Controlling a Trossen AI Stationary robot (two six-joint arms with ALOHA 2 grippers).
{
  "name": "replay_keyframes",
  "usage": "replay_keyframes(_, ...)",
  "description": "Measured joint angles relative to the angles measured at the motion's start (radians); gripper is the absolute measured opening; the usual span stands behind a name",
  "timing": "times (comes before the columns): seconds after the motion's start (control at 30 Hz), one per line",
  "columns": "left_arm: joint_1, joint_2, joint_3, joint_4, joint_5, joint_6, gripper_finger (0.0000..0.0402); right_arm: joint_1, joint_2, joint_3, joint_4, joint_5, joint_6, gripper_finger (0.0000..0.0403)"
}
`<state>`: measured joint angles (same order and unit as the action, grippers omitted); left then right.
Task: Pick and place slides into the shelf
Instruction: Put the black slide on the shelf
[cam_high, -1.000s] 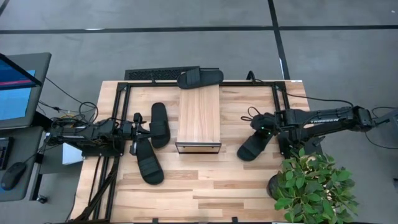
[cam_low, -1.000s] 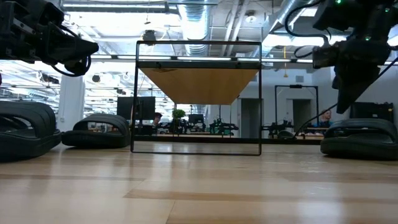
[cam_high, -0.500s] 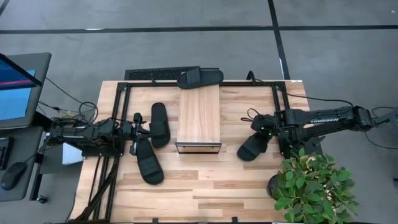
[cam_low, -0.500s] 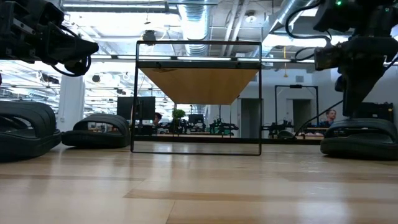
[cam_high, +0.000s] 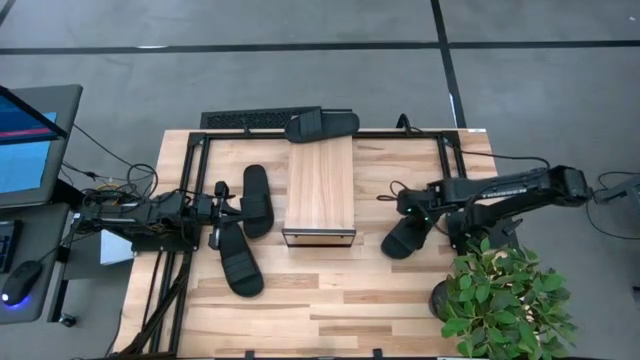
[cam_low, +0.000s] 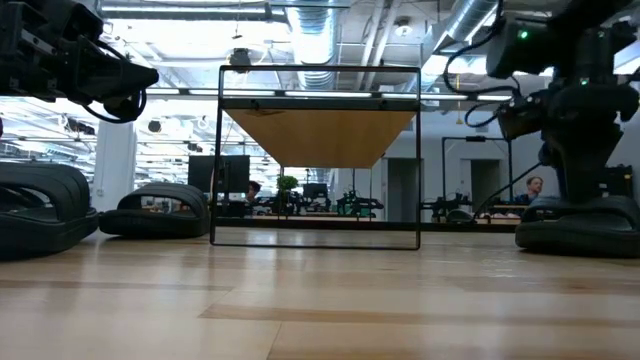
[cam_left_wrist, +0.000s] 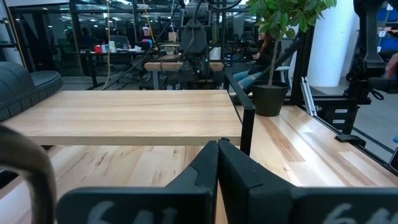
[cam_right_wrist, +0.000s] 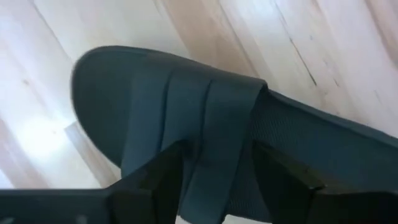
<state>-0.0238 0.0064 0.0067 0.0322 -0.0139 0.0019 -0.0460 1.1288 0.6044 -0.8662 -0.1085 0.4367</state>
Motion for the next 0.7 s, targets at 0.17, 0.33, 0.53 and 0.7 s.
replay_keyframes(0.17, 0.000, 0.000, 0.000, 0.000, 0.000, -0.005, 0.0000, 0.000, 0.053, 0.000, 0.054, -0.012, -0.053, 0.0126)
replay_keyframes(0.33, 0.000, 0.000, 0.000, 0.000, 0.000, -0.003, 0.0000, 0.000, 0.061, 0.000, 0.101, -0.021, -0.113, 0.0015)
replay_keyframes(0.53, 0.000, 0.000, 0.000, 0.000, 0.000, 0.001, 0.0000, -0.002, 0.061, -0.002, 0.186, -0.026, -0.122, 0.0004)
replay_keyframes(0.7, 0.000, 0.000, 0.000, 0.000, 0.000, -0.009, 0.0000, -0.039, 0.061, -0.002, 0.289, -0.026, -0.122, 0.0001)
